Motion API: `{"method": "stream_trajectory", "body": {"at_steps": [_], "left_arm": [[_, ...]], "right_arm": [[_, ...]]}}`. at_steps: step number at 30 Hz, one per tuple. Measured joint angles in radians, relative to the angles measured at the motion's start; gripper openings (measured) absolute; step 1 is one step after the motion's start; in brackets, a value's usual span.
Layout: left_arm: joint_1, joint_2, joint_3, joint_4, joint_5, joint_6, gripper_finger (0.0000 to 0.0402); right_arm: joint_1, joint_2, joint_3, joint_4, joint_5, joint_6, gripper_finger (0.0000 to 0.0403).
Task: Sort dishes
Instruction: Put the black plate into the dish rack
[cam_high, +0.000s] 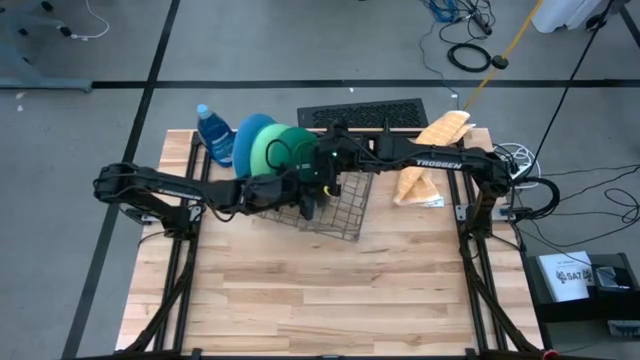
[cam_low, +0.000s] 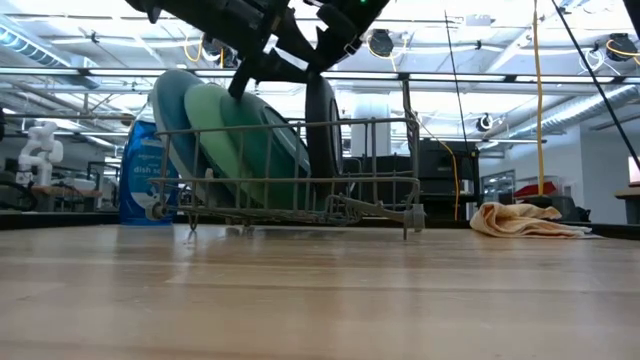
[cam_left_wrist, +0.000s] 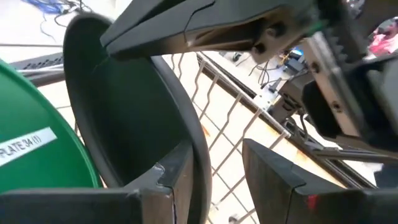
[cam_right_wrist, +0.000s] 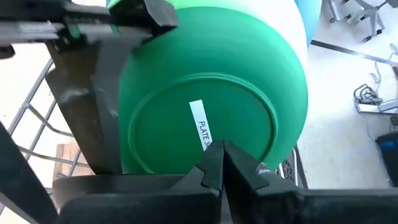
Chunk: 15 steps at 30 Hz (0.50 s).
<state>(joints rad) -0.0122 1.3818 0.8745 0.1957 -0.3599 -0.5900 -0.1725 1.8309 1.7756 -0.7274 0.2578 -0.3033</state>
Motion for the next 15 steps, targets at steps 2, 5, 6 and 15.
{"method": "stream_trajectory", "body": {"at_steps": [2,5,6,15], "left_arm": [[-0.001,-0.012,0.0,-0.005,-0.003,0.003,0.0135],[-0.005,-0.037,0.002,0.006,0.016,0.005,0.0135],[-0.007,-0.047,0.005,0.011,0.022,0.005,0.0135],[-0.06,-0.128,0.002,0.007,-0.004,0.037,0.0134]], "right_arm": [[-0.006,0.003,0.0,-0.001,-0.009,0.008,0.0001],[-0.012,0.006,0.0,-0.003,-0.003,0.012,0.0001],[-0.016,0.008,0.0,-0.001,-0.007,0.013,0.0001],[-0.039,0.008,0.0,-0.011,-0.032,0.045,0.0]]}}
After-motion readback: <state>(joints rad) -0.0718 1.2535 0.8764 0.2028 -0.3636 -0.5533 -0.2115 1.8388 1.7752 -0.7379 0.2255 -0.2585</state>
